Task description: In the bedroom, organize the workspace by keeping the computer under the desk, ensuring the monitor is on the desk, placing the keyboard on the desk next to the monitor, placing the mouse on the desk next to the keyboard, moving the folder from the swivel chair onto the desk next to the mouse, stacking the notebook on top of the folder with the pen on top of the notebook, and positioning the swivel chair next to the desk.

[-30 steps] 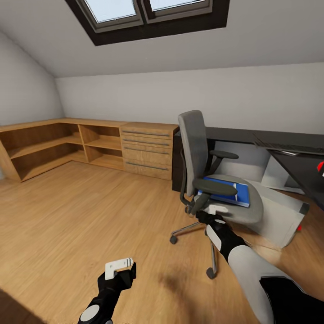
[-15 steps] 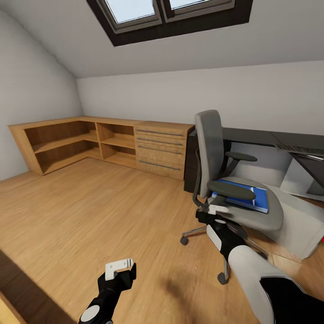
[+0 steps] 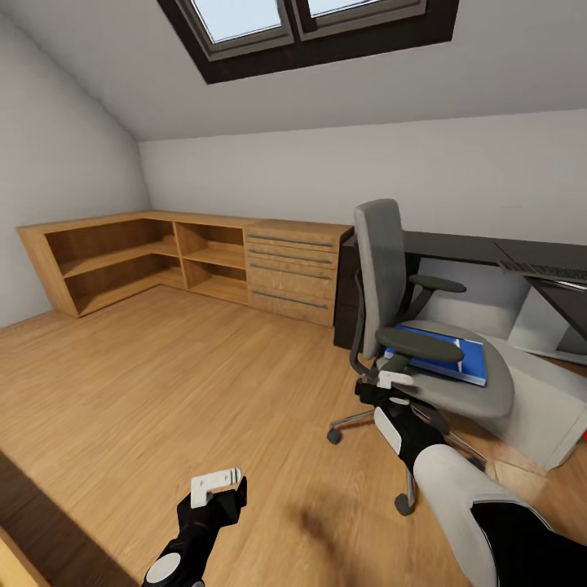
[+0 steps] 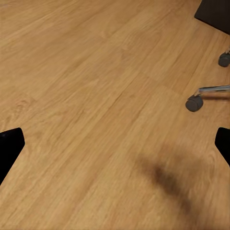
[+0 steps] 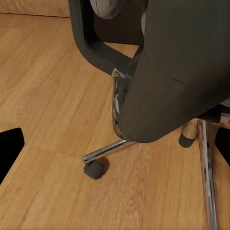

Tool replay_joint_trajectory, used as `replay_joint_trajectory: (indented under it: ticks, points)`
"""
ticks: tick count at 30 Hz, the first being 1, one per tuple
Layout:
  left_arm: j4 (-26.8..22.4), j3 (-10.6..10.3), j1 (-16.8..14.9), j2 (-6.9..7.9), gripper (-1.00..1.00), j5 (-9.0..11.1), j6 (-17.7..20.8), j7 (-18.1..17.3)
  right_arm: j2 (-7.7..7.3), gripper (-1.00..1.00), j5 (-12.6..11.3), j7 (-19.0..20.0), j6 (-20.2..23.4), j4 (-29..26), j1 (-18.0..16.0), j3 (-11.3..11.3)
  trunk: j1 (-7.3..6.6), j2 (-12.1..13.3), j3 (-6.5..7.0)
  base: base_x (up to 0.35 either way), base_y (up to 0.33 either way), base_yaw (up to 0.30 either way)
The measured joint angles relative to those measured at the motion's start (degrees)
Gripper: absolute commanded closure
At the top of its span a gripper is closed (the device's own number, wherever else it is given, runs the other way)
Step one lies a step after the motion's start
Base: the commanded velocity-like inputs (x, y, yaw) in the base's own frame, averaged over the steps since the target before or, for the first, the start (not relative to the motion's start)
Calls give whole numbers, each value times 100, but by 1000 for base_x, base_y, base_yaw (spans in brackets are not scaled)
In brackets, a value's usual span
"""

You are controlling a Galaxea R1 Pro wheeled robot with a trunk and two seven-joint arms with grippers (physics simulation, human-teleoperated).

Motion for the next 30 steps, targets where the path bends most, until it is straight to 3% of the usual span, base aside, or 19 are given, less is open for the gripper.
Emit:
replay_joint_trajectory:
  ticks: [30]
  points:
    - [1, 1, -1, 0, -100, 0, 0, 0, -26, -100, 1, -1, -67, -10, 1, -8, 0, 0, 195, 0, 0, -168]
